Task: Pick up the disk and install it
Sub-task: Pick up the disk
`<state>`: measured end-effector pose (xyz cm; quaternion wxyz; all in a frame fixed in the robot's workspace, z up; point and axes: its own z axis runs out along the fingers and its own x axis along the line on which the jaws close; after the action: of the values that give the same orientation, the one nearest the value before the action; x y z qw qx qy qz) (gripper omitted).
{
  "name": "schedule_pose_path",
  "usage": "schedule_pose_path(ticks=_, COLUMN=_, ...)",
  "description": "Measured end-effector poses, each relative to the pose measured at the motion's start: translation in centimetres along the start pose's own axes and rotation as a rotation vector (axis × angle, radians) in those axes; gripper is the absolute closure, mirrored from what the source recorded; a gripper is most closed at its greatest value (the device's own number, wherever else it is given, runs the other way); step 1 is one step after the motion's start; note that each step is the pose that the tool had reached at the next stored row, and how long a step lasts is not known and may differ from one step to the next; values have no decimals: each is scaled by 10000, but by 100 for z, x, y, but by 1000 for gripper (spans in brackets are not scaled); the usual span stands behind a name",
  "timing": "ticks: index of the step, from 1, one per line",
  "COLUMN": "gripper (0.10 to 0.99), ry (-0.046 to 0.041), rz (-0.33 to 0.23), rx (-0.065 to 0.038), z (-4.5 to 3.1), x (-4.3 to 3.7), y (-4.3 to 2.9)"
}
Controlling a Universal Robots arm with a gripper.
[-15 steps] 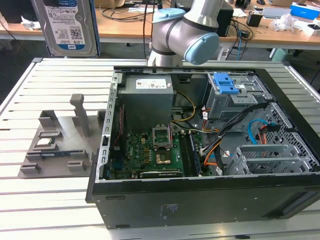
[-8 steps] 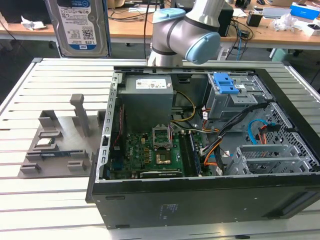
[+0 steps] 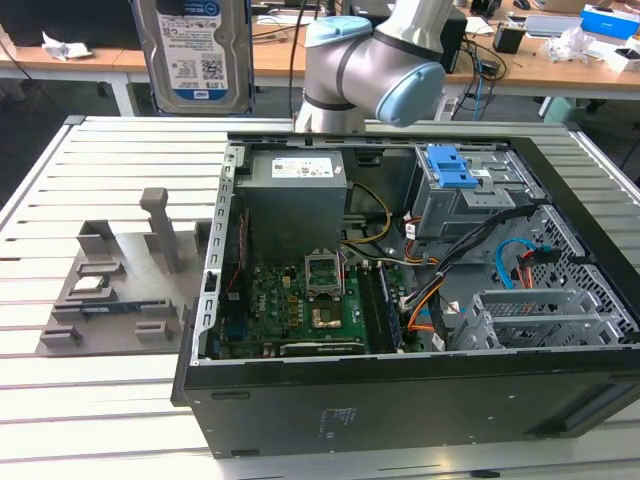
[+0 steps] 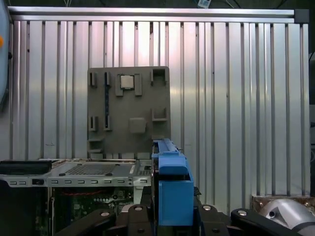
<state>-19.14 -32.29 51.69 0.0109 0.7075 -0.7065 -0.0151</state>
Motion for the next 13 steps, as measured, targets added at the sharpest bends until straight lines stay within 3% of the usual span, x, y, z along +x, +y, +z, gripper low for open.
schedule_pose_path(ticks=5, gripper=722, ry=0, rz=3, rx=-21, z=-10, x=0, y=-260)
schedule_pose_path(ticks=9, gripper=722, ry=-1, rz=2, rx=-23, z=-15, x=0, y=-407)
schedule_pose_path(ticks=10, gripper=722, ry=0, rz=1, rx=-24, z=-17, x=0, y=-459)
schedule_pose_path(ticks=12, gripper=722, ry=0, rz=0, rx=-24, z=-23, x=1, y=-633)
schedule_pose_path(ticks=13, gripper=722, ry=0, rz=2, rx=-25, z=-25, x=1, y=-669)
